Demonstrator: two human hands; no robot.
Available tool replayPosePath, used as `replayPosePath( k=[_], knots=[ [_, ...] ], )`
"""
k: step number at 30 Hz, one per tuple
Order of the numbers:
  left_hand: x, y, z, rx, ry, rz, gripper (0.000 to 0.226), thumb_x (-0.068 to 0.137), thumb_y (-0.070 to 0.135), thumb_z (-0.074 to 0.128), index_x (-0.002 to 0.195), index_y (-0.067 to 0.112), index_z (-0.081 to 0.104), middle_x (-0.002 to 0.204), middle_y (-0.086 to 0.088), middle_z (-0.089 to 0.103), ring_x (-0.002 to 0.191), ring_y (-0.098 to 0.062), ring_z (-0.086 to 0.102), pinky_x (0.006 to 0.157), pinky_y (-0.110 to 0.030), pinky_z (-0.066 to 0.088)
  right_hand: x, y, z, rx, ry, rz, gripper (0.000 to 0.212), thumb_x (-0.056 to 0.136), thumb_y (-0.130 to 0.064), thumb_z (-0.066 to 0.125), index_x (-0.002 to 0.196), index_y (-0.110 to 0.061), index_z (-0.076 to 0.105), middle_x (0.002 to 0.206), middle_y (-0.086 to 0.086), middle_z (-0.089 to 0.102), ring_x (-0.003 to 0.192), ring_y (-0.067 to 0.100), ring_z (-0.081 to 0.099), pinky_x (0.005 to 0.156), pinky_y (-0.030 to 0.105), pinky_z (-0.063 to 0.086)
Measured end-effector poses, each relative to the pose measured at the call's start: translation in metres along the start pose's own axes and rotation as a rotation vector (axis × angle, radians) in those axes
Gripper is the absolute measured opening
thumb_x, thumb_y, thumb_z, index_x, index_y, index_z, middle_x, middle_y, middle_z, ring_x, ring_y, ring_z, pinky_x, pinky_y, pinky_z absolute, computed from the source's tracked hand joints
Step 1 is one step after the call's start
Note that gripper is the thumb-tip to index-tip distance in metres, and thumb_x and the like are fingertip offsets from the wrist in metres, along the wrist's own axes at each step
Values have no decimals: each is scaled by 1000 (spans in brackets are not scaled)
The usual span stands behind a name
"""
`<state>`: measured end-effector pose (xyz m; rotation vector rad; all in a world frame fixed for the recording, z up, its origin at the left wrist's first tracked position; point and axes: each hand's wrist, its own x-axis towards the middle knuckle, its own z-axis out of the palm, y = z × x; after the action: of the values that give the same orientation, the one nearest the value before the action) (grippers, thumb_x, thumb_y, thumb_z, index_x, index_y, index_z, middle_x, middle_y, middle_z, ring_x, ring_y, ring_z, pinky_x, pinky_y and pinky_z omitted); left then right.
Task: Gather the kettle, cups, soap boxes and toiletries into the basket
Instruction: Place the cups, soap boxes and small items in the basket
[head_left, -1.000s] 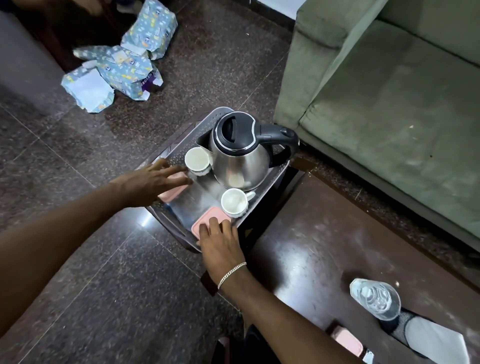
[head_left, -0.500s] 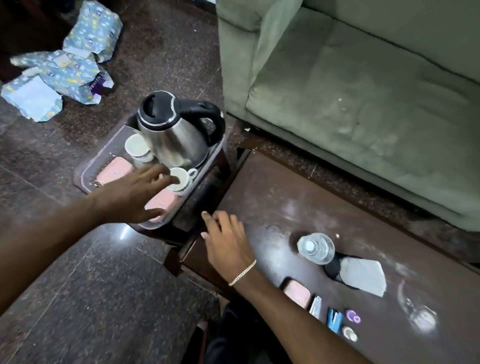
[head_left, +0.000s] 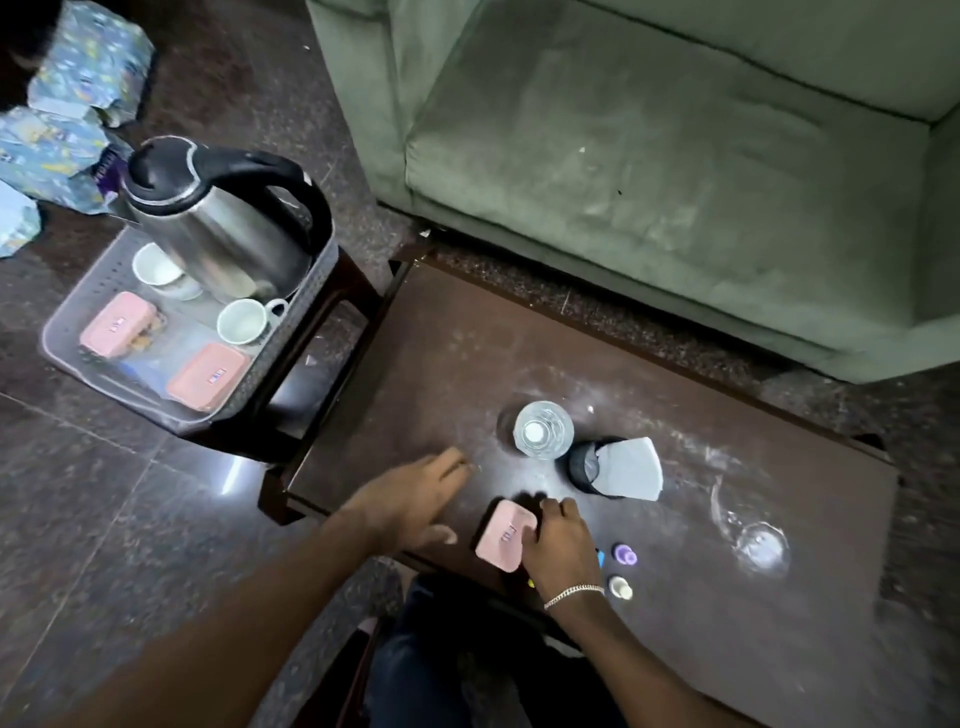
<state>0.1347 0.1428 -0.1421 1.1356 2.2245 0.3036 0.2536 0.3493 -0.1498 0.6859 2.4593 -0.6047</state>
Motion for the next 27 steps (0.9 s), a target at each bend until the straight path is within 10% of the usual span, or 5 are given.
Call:
replayPosePath(
  k=[9, 27],
  knots=[
    [43, 64, 74, 95, -76, -87, 117, 62, 43, 90, 154, 26, 19, 163, 2, 24, 124, -30, 51, 88, -46, 56, -4, 30, 18, -77, -88, 64, 44, 85, -22, 57, 127, -20, 46, 121, 10, 59, 108, 34, 63, 87, 39, 49],
    [-2, 17, 24, -77, 119, -89, 98, 77, 21, 74, 160, 19, 23, 164, 0, 25, 137, -27, 46, 114, -35, 41, -5, -1, 16, 6, 1, 3, 42, 83, -18, 57, 123, -14, 47, 109, 14, 66, 96, 39, 66, 76, 41, 52]
  ],
)
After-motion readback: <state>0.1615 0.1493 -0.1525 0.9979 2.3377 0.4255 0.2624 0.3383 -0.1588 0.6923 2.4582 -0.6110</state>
